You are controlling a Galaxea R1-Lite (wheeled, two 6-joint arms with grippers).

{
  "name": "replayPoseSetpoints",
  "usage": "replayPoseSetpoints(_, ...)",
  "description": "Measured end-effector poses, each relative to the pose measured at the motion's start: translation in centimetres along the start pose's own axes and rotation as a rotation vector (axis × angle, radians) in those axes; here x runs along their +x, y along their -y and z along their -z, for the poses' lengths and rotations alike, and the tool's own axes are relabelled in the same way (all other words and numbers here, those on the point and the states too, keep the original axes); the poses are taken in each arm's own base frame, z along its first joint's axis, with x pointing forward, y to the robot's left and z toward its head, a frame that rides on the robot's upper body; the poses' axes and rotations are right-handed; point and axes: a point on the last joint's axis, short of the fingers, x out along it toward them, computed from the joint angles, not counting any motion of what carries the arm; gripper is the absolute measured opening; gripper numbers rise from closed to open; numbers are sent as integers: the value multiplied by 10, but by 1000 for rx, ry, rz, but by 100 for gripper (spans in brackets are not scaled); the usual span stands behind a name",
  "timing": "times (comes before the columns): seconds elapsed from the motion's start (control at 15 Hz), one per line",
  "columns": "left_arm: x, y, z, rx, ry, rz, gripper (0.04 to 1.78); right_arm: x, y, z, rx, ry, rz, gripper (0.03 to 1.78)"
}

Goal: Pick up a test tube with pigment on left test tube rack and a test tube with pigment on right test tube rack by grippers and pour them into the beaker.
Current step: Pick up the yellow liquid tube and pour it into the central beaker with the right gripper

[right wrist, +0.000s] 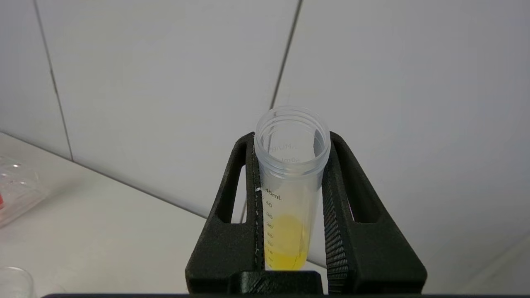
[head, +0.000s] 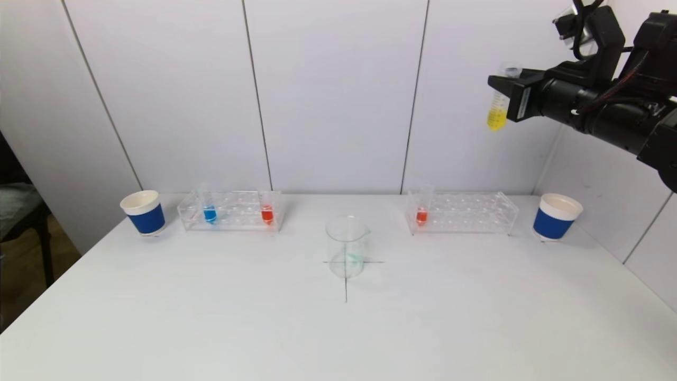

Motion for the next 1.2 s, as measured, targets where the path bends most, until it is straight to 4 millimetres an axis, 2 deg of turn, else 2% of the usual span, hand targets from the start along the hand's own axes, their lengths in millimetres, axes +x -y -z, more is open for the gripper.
replayPoseSetpoints(0.27, 0, 0, 0, 0, 0, 0, 176, -11, -44, -17, -50, 27, -134, 46)
replayPoseSetpoints(0.53, 0, 0, 0, 0, 0, 0, 176, -19, -79, -21, -129, 32, -248, 46)
replayPoseSetpoints(0.8, 0, 0, 0, 0, 1, 0, 176, -21, -105, -1, -217, -6, -335, 46)
replayPoseSetpoints(1.2, 0, 0, 0, 0, 0, 0, 176, -11, -124, 36, -356, -70, -396, 46)
